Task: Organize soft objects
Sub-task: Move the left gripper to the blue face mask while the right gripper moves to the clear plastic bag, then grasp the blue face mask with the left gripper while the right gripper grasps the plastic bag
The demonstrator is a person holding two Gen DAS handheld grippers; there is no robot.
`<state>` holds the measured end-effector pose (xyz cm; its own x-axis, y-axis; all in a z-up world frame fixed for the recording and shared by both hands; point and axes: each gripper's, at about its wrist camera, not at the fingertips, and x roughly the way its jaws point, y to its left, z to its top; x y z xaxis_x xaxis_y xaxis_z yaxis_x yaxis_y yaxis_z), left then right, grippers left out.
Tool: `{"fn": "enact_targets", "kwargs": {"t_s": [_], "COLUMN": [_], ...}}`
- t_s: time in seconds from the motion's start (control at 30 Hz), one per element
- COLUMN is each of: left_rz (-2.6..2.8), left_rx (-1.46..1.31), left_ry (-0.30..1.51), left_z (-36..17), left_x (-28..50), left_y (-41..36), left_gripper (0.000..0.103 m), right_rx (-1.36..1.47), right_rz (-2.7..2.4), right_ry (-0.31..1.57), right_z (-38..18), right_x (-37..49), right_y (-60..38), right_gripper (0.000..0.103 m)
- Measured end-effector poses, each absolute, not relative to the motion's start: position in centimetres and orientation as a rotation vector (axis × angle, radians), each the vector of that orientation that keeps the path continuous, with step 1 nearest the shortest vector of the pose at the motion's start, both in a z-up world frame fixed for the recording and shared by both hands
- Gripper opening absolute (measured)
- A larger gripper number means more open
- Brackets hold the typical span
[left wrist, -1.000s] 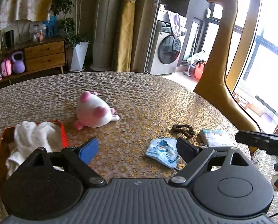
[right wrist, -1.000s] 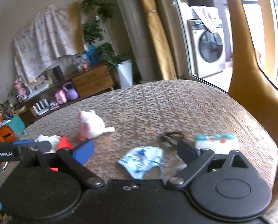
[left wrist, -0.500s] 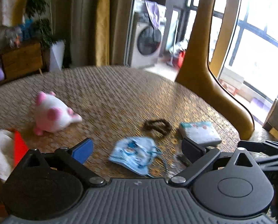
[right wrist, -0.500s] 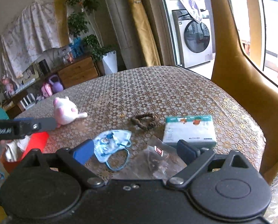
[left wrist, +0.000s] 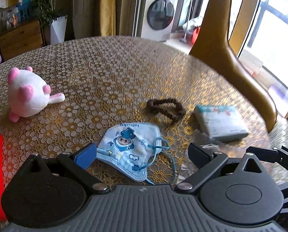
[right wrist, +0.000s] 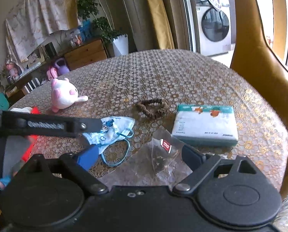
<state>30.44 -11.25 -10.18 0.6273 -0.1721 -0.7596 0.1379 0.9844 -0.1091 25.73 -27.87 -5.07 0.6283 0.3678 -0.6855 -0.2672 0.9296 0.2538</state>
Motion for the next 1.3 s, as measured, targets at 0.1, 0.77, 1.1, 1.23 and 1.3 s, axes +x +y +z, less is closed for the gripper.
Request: {"fn": "enact_targets", "kwargs": {"t_s": [0.1, 0.77, 1.1, 1.23, 1.3], "left_rz": [-0.161, -0.077, -0.104, -0.107, -0.115], "left_rx": [-0.025, 0.049, 0.039, 0.032, 0.013], "left_ry": [0.904, 0.961, 0.932, 0.933, 0.936], "left_z": [-11.5, -15.9, -15.1, -14.9, -14.9], "left_x": [31.6, 34.9, 34.6, 34.6, 34.7], "left_y": [-11.8, -12.2, -12.4, -12.3, -12.0], "left_gripper": [0.102, 0.101, 0.047, 0.022, 0.013], "right_rx": [0.145, 0.136, 0.114, 0.131, 0.133], "right_rz": [0.352, 0.316, 0.263, 0.245, 0.242], "right_ry": [0.843, 0.894, 0.889, 0.889, 0.888], "right_z": [-6.3, -9.2, -9.8, -9.8, -9.7], "right_x": [26.7, 29.3, 29.5, 29.5, 29.4], "right_y": [-27.7, -27.0, -27.2, -27.5, -27.5], "right_gripper": [0.087, 0.068, 0.040, 0.032, 0.027]}}
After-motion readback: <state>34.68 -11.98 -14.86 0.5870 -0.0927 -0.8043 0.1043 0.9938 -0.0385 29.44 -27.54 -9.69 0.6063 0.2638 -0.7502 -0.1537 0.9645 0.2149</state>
